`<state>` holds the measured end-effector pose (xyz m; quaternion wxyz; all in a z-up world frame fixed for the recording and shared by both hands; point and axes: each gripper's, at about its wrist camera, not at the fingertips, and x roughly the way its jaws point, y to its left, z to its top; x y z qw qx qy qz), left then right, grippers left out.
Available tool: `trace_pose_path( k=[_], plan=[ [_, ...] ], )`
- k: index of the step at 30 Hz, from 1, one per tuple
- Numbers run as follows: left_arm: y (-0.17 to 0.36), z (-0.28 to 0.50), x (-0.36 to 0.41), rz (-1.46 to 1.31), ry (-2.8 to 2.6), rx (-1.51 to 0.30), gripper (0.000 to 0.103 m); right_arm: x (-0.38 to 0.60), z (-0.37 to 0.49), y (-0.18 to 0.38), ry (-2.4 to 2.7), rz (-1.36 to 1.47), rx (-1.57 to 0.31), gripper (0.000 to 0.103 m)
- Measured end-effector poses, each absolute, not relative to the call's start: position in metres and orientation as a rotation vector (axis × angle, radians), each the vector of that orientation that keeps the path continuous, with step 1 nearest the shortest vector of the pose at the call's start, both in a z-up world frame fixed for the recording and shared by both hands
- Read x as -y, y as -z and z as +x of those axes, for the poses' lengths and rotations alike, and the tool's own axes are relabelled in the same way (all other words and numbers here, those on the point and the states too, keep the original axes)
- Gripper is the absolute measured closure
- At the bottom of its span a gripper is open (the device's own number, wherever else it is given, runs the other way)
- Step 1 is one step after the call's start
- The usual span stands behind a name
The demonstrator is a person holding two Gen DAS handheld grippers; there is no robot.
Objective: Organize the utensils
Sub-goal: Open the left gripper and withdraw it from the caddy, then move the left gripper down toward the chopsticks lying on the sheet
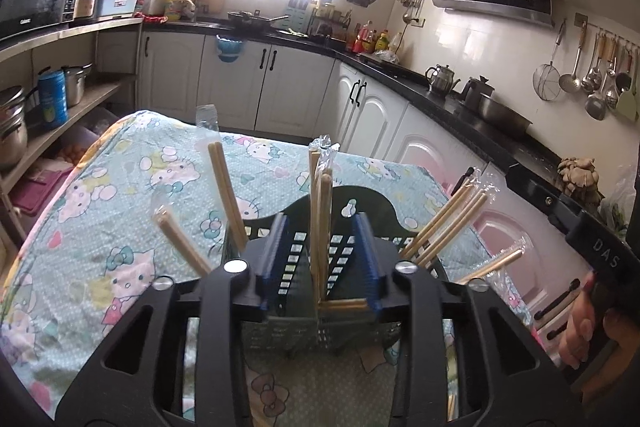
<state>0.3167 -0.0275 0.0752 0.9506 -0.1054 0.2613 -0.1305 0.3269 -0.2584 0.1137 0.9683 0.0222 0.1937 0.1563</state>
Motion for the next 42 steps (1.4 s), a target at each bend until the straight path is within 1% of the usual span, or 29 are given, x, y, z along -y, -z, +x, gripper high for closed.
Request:
trace_pose_path(
  k=[3, 4, 6, 7, 9, 10, 12, 18, 20, 42],
  plan=[
    [-0.076, 0.310, 0.025, -0.223, 0.281, -0.535, 0.059, 0.264, 0.319, -0.115, -0.321, 0.051, -0.395, 0.066],
    [-0.077, 0.308, 0.025, -0.222, 0.282, -0.532, 0.058, 0.265, 0.317, -0.115, -0.321, 0.052, -0.396, 0.066],
    [-0.078, 0.301, 0.025, -0.219, 0.290, -0.530, 0.051, 0.267, 0.311, -0.116, -0.322, 0.050, -0.400, 0.064],
    [-0.079, 0.297, 0.025, -0.218, 0.292, -0.529, 0.049, 0.267, 0.309, -0.116, -0.323, 0.050, -0.403, 0.064],
    [-0.079, 0.292, 0.026, -0.216, 0.298, -0.530, 0.039, 0.268, 0.302, -0.116, -0.330, 0.051, -0.410, 0.061],
    [-0.080, 0.288, 0.026, -0.218, 0.305, -0.529, 0.035, 0.268, 0.299, -0.116, -0.333, 0.051, -0.413, 0.060],
    [-0.081, 0.283, 0.027, -0.220, 0.315, -0.528, 0.023, 0.268, 0.294, -0.116, -0.337, 0.051, -0.417, 0.055],
    [-0.079, 0.266, 0.025, -0.211, 0.318, -0.535, 0.014, 0.267, 0.274, -0.107, -0.353, 0.052, -0.455, 0.048],
    [-0.078, 0.261, 0.023, -0.210, 0.314, -0.534, 0.012, 0.265, 0.270, -0.105, -0.355, 0.048, -0.467, 0.047],
    [-0.048, 0.219, 0.005, -0.224, 0.280, -0.582, 0.012, 0.262, 0.215, -0.053, -0.366, 0.042, -0.593, 0.044]
  ],
)
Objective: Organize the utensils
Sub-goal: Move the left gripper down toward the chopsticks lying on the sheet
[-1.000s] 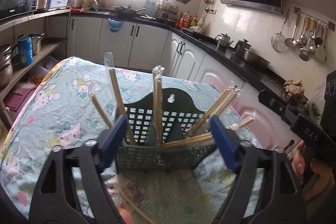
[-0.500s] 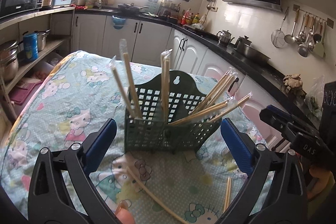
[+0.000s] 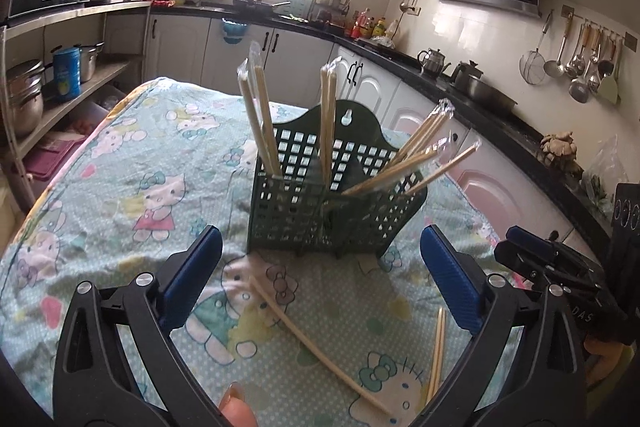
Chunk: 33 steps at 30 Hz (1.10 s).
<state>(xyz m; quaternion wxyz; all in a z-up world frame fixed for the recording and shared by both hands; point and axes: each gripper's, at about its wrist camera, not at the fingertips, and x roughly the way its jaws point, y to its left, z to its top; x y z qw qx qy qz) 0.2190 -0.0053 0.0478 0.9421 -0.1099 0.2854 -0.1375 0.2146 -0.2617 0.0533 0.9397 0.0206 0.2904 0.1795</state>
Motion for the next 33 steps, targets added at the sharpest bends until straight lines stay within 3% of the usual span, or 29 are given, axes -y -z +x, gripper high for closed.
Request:
trace_pose_path(
  k=[28, 33],
  plan=[
    [0.026, 0.213, 0.009, -0.237, 0.281, -0.799, 0.012, 0.271, 0.191, 0.019, -0.377, 0.071, -0.822, 0.044],
    [0.042, 0.216, 0.012, -0.265, 0.310, -0.867, 0.027, 0.273, 0.199, 0.036, -0.392, 0.123, -0.893, 0.044]
  ],
)
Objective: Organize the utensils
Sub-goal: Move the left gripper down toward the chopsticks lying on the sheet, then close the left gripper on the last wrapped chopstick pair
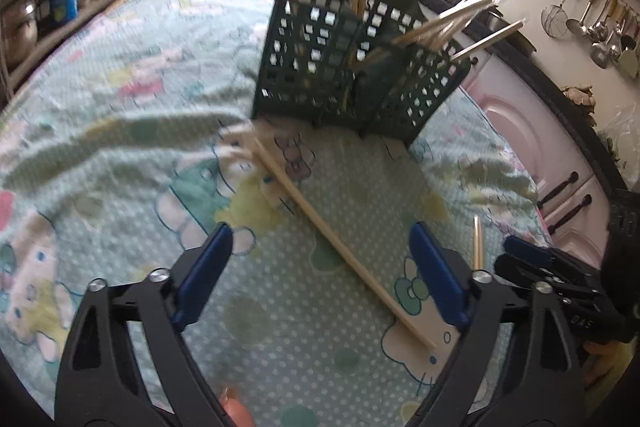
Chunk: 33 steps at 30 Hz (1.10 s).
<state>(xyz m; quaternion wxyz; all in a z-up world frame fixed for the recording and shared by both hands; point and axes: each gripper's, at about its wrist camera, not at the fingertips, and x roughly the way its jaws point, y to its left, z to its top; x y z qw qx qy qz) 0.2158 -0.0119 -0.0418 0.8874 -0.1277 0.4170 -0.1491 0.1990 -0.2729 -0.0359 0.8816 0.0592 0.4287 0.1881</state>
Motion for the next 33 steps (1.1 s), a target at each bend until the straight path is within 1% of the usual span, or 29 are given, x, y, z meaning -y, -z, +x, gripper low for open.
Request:
trace_pose_path(
  k=[3, 6, 10, 13, 16, 18, 19, 21, 22, 24, 25, 27, 28, 30, 33],
  plan=[
    [0.050, 0.220, 0.013, -0.289, 0.329, -0.907, 0.041, 0.273, 0.206, 0.044, -0.387, 0.157, -0.930, 0.044],
    [0.057, 0.227, 0.014, -0.320, 0.341, -0.937, 0.042, 0.279, 0.218, 0.056, -0.397, 0.229, -0.973, 0.045],
    [0.058, 0.237, 0.018, -0.320, 0.336, -0.945, 0.043, 0.279, 0.227, 0.055, -0.402, 0.256, -0.969, 0.045],
    [0.058, 0.249, 0.021, -0.325, 0.327, -0.956, 0.043, 0.278, 0.235, 0.055, -0.393, 0.249, -0.968, 0.049],
    [0.057, 0.261, 0.021, -0.334, 0.320, -0.968, 0.043, 0.275, 0.243, 0.055, -0.384, 0.239, -0.967, 0.055],
    [0.057, 0.268, 0.021, -0.340, 0.314, -0.977, 0.043, 0.276, 0.250, 0.056, -0.375, 0.242, -0.970, 0.062],
    [0.057, 0.272, 0.022, -0.343, 0.311, -0.983, 0.043, 0.276, 0.253, 0.056, -0.372, 0.246, -0.973, 0.064],
    [0.057, 0.279, 0.021, -0.345, 0.304, -0.995, 0.046, 0.278, 0.259, 0.056, -0.365, 0.252, -0.976, 0.073],
    [0.057, 0.284, 0.021, -0.343, 0.301, -1.003, 0.047, 0.278, 0.263, 0.057, -0.357, 0.248, -0.978, 0.077],
    [0.057, 0.292, 0.019, -0.350, 0.296, -1.013, 0.048, 0.279, 0.268, 0.058, -0.346, 0.238, -0.980, 0.088],
    [0.056, 0.295, 0.018, -0.354, 0.291, -1.017, 0.049, 0.280, 0.270, 0.058, -0.347, 0.241, -0.982, 0.088],
    [0.056, 0.299, 0.017, -0.339, 0.268, -1.022, 0.059, 0.281, 0.274, 0.057, -0.359, 0.247, -0.987, 0.090],
    [0.056, 0.301, 0.015, -0.335, 0.257, -1.021, 0.062, 0.280, 0.275, 0.055, -0.368, 0.249, -0.986, 0.091],
    [0.057, 0.304, 0.013, -0.318, 0.231, -1.025, 0.075, 0.279, 0.276, 0.051, -0.394, 0.258, -0.977, 0.092],
    [0.058, 0.307, 0.008, -0.298, 0.211, -1.026, 0.087, 0.274, 0.272, 0.037, -0.440, 0.249, -0.939, 0.093]
  ],
)
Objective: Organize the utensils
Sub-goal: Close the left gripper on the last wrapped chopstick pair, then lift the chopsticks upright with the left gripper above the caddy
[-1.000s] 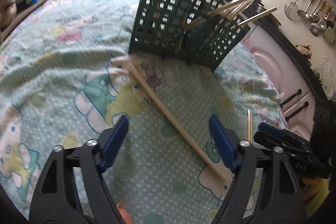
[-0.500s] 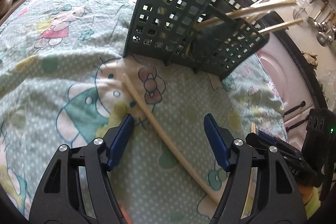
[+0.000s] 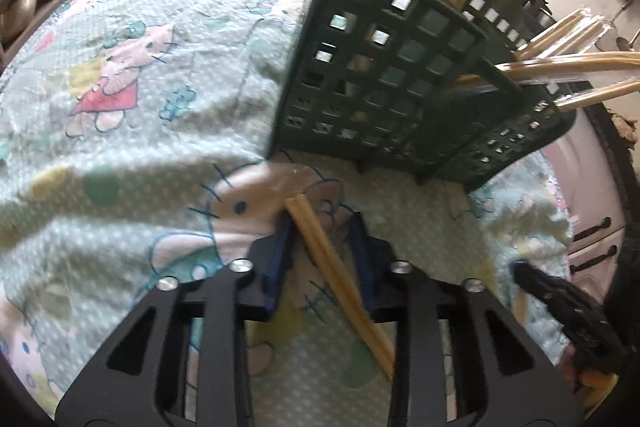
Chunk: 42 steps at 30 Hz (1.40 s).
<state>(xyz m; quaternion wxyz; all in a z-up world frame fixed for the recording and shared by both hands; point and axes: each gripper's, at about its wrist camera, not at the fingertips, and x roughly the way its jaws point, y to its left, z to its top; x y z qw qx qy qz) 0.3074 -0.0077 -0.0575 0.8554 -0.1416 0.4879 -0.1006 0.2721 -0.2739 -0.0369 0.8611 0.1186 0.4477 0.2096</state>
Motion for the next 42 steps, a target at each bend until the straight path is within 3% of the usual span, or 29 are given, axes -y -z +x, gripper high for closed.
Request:
trace_pose_path(
  k=[9, 22, 42],
  plan=[
    [0.037, 0.294, -0.011, -0.289, 0.239, -0.959, 0.101, 0.255, 0.252, -0.023, -0.548, 0.172, -0.814, 0.097],
    [-0.093, 0.247, -0.034, -0.287, 0.319, -0.628, 0.101, 0.253, 0.233, -0.122, -0.582, 0.104, -0.535, 0.097],
    [-0.200, 0.265, 0.012, -0.227, 0.259, -0.295, 0.101, 0.259, 0.253, -0.223, -0.479, 0.056, -0.264, 0.097]
  ],
)
